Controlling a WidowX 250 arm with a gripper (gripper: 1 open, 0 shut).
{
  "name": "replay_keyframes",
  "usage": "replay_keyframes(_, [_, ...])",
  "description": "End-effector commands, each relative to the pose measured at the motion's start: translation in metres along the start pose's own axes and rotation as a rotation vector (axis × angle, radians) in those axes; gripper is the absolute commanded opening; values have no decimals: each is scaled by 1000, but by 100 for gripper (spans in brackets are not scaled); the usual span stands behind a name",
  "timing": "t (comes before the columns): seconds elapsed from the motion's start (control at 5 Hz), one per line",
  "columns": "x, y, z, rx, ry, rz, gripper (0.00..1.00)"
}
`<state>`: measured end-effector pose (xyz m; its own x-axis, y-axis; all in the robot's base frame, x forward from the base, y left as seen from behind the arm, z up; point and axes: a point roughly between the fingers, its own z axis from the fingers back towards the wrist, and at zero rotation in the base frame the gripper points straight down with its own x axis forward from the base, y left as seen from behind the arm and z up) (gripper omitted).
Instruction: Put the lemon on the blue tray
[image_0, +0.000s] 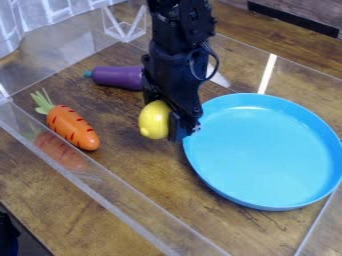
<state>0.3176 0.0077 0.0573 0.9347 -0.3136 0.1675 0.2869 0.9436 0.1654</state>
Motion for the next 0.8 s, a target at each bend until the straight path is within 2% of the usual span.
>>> replay_keyframes(0.0, [20, -1, 23, 31, -57, -26, 0])
replay_keyframes(0.2, [41, -10, 45, 51, -97, -69, 0])
replay_keyframes(0.4, [61, -24, 39, 47, -111, -102, 0])
replay_keyframes(0.6, [76, -39, 23, 40, -115, -133, 0])
